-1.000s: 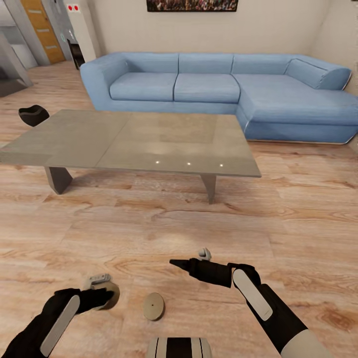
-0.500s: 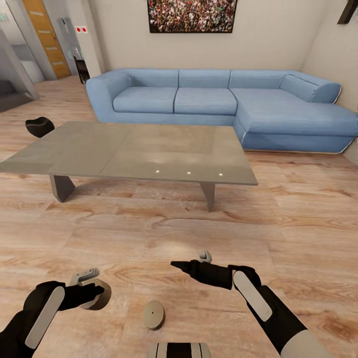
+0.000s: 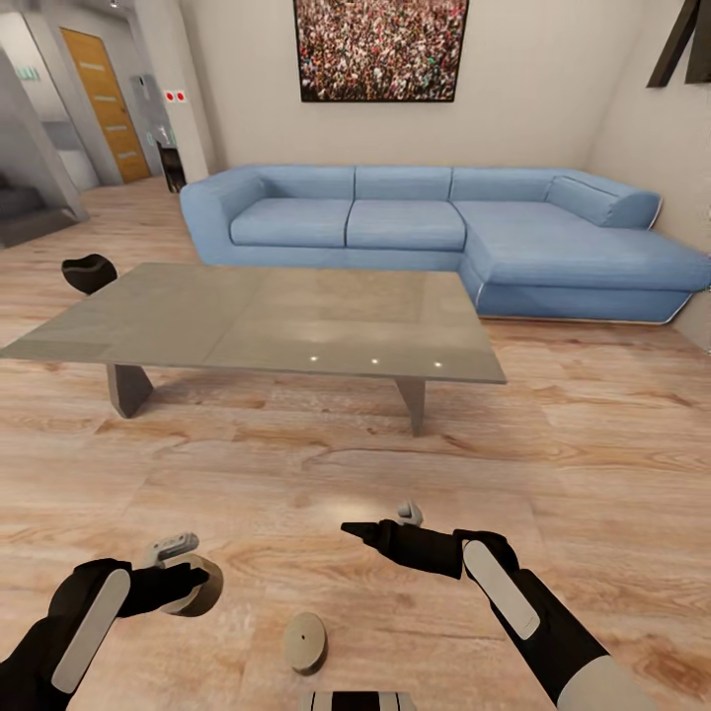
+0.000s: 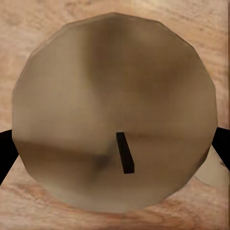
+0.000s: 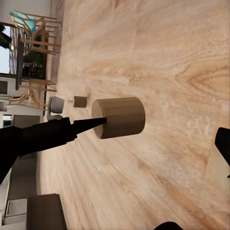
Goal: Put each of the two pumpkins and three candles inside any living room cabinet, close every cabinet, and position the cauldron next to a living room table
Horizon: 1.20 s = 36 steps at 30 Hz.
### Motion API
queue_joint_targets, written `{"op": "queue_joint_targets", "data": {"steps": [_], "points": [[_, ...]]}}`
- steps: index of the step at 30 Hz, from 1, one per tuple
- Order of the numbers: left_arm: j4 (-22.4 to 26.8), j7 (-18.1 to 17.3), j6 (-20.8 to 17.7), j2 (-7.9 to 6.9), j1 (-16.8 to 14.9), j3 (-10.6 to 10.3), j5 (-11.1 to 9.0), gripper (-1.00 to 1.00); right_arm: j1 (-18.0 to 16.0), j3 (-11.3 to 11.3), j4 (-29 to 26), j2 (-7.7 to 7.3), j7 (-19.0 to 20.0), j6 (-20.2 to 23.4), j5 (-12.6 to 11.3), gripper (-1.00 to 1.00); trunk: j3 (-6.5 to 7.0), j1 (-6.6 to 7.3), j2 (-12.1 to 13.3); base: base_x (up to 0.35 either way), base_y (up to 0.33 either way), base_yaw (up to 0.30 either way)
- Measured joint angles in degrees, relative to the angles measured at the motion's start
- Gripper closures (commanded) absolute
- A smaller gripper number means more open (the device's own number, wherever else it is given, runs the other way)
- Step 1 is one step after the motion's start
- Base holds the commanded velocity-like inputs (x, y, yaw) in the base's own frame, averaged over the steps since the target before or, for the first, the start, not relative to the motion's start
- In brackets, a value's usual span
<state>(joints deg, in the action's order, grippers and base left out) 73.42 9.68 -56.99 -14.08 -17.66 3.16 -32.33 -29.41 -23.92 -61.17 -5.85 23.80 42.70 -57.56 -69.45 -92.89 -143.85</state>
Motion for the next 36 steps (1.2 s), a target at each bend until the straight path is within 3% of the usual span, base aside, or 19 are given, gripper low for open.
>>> {"op": "queue_joint_targets", "data": {"steps": [7, 10, 18, 26, 36], "points": [[0.0, 0.0, 0.0, 0.04, 0.0, 0.1, -0.1, 1.00, 0.0, 0.0, 0.0, -0.03, 0.1, 0.0, 0.0, -1.00, 1.55, 0.15, 0.1, -0.125, 0.018, 0.000], [0.0, 0.0, 0.0, -0.07, 0.0, 0.1, -1.1, 1.00, 0.0, 0.0, 0.0, -0.02, 0.1, 0.1, -0.1, -1.00, 2.22, 0.25, 0.1, -0.097, 0.019, 0.000], [0.0, 0.0, 0.0, -0.23, 0.1, 0.1, -2.3, 1.00, 0.0, 2.9, 0.0, -0.07, 0.0, 0.1, -0.1, -1.00, 2.22, 0.25, 0.1, -0.013, 0.003, 0.000], [-0.1, 0.0, 0.1, -0.32, 0.3, 0.1, -2.4, 1.00, 0.0, 3.2, 0.1, -0.08, 0.0, 0.1, -0.1, -1.00, 2.22, 0.25, 0.1, -0.030, 0.080, 0.000], [-0.1, 0.0, 0.0, -0.36, 0.3, 0.1, -2.4, 1.00, 0.0, 3.3, 0.2, -0.08, 0.0, 0.0, -0.1, -1.00, 2.22, 0.24, 0.1, -0.084, 0.239, 0.000]]}}
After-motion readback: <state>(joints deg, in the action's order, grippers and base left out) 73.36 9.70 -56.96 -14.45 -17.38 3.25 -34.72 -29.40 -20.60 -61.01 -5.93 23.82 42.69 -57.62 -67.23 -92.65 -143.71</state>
